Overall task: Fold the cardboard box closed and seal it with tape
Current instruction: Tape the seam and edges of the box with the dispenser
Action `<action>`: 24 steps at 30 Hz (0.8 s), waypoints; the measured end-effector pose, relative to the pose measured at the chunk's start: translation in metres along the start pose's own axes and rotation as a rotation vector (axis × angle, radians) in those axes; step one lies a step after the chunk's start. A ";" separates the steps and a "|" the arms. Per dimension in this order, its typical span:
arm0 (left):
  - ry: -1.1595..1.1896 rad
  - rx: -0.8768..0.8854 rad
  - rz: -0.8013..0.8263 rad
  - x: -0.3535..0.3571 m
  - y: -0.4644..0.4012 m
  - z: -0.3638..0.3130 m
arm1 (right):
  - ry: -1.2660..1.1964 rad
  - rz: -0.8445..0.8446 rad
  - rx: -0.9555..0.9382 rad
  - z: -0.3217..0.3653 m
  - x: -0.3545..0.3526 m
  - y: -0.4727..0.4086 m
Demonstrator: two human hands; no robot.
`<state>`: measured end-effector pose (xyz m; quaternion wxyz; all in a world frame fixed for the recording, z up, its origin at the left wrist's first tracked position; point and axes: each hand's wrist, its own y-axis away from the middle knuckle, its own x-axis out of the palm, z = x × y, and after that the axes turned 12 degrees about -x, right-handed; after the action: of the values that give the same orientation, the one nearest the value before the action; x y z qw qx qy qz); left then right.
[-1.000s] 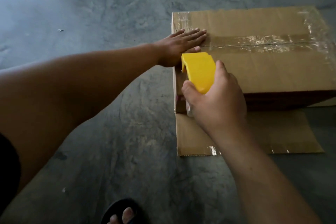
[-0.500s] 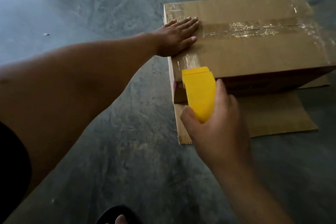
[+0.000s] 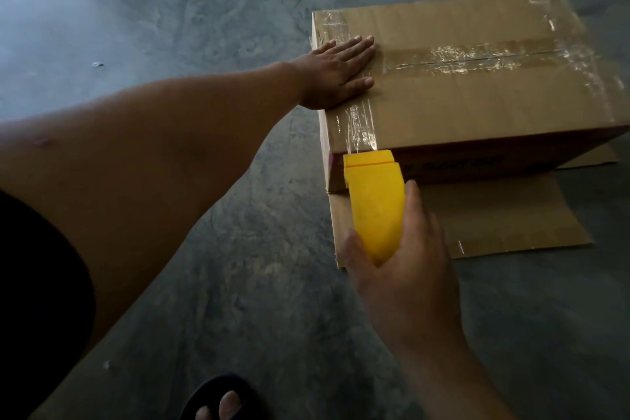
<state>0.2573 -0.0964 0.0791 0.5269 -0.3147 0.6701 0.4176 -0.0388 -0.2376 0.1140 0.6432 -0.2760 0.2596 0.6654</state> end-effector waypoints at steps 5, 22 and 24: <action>-0.003 0.009 0.007 -0.001 0.002 0.000 | -0.052 -0.062 -0.006 -0.016 0.004 0.007; -0.139 -0.052 -0.076 -0.012 0.028 -0.029 | 0.041 -0.012 -0.026 -0.047 0.031 -0.011; -0.128 -0.020 -0.066 -0.005 0.047 -0.051 | 0.035 -0.019 -0.024 -0.049 0.032 -0.013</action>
<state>0.1952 -0.1200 0.0991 0.5791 -0.3144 0.6201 0.4257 -0.0243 -0.2492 0.0567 0.6413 -0.2977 0.2604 0.6575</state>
